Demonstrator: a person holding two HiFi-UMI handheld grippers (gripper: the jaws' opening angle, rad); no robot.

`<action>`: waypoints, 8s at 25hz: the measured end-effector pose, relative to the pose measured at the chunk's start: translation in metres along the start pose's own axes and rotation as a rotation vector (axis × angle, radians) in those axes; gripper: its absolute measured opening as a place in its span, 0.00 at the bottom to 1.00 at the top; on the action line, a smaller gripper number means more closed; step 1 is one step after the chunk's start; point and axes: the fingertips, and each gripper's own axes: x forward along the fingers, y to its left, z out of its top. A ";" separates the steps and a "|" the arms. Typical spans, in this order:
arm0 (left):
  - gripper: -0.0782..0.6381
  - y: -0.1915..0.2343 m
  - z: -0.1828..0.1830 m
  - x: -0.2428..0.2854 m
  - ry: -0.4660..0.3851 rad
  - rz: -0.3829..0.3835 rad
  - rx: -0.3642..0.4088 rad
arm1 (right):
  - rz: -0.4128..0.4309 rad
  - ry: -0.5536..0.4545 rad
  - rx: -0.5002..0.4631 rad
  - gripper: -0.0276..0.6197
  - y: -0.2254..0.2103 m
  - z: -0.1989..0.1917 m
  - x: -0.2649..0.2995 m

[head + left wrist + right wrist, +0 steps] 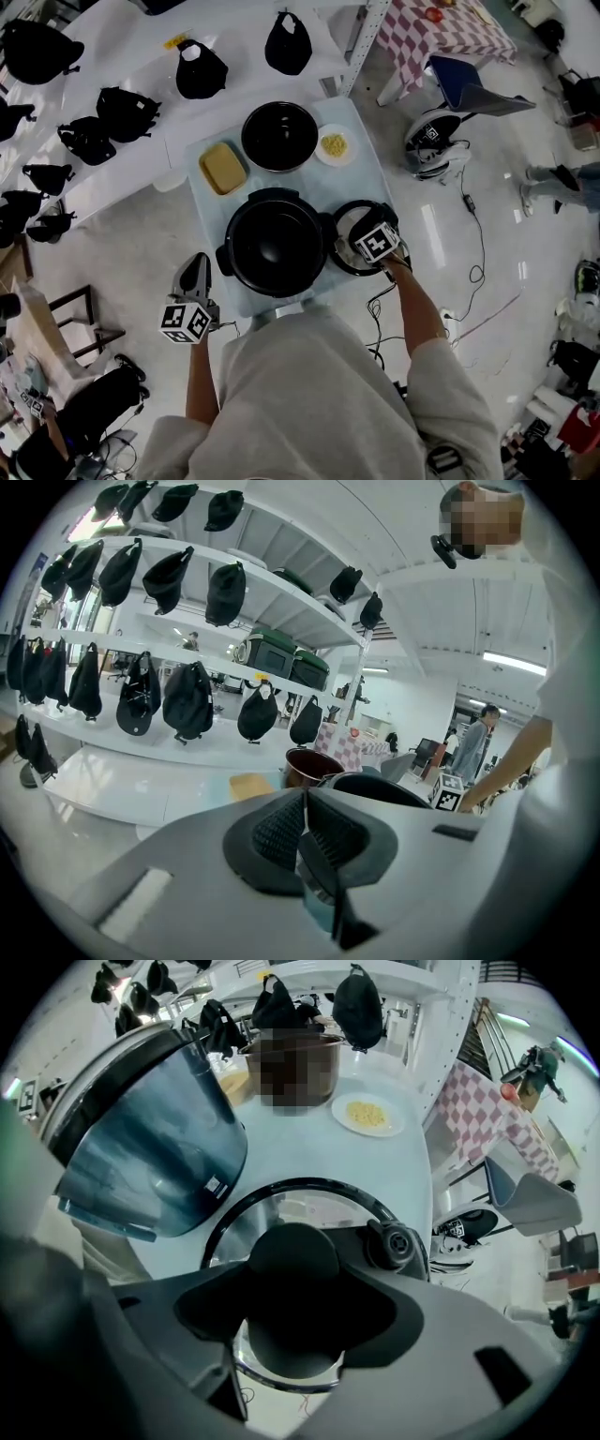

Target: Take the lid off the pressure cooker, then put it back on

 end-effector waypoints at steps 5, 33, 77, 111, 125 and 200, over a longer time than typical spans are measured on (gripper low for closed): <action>0.13 0.000 -0.004 -0.001 0.007 0.007 -0.006 | -0.005 -0.006 -0.016 0.46 -0.001 -0.003 -0.002; 0.40 0.020 -0.073 0.020 0.089 -0.194 -0.541 | -0.140 -0.585 0.093 0.46 -0.007 0.036 -0.233; 0.25 0.002 -0.075 0.029 0.110 -0.508 -0.784 | 0.145 -0.158 -0.713 0.46 0.243 0.179 -0.205; 0.24 0.005 -0.076 0.030 0.137 -0.520 -0.757 | 0.091 -0.049 -0.466 0.46 0.248 0.194 -0.157; 0.24 0.004 -0.076 0.030 0.142 -0.542 -0.764 | 0.062 -0.020 -0.384 0.46 0.248 0.190 -0.149; 0.25 0.004 -0.075 0.032 0.159 -0.558 -0.744 | 0.139 0.132 -0.745 0.47 0.253 0.186 -0.136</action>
